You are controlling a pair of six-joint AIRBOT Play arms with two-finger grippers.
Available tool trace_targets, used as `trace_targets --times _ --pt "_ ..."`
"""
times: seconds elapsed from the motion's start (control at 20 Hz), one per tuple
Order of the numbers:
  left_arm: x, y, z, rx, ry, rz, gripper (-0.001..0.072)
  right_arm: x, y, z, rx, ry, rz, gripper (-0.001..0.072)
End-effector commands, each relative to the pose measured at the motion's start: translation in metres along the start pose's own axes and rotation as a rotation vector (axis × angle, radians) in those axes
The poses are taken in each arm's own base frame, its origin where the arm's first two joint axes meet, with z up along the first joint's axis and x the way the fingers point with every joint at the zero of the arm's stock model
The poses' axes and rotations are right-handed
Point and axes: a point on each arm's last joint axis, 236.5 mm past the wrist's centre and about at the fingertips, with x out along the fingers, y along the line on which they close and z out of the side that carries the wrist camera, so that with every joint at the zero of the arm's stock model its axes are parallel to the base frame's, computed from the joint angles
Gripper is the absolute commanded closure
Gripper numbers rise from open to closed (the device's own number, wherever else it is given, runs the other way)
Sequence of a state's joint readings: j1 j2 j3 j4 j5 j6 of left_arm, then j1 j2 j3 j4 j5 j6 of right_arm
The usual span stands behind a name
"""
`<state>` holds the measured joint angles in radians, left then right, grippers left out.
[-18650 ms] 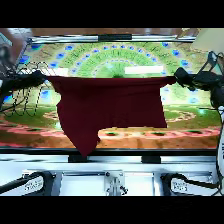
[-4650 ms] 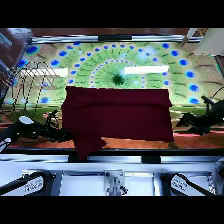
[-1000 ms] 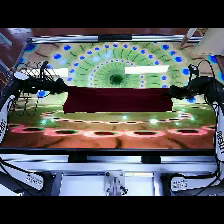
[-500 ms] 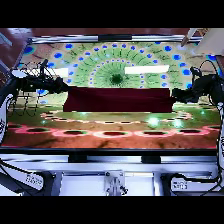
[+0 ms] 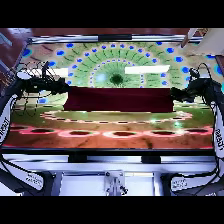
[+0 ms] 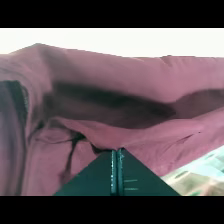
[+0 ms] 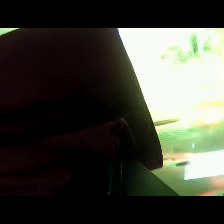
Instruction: Fold the shirts.
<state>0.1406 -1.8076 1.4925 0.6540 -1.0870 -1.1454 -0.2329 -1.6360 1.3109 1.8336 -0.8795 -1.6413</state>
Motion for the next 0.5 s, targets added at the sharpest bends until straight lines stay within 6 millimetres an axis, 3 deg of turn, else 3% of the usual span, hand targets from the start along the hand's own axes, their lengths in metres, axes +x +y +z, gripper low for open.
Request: trace_targets --times 0.0,0.35,0.4,0.45 --pt "0.007 0.009 -0.002 -0.01 0.009 0.008 0.0678 0.017 0.002 0.014 0.049 -0.058 0.024 0.0633" --pt "0.012 0.016 -0.006 -0.025 0.022 0.016 0.0676 0.035 -0.002 0.001 0.064 -0.009 0.025 0.0604" --pt "0.012 0.016 -0.006 -0.025 0.022 0.016 0.0629 0.033 -0.001 0.001 0.059 -0.007 0.026 0.0452" --pt "0.011 0.015 -0.005 -0.024 0.019 0.016 0.0502 0.027 0.001 0.002 0.039 -0.012 0.028 0.0228"
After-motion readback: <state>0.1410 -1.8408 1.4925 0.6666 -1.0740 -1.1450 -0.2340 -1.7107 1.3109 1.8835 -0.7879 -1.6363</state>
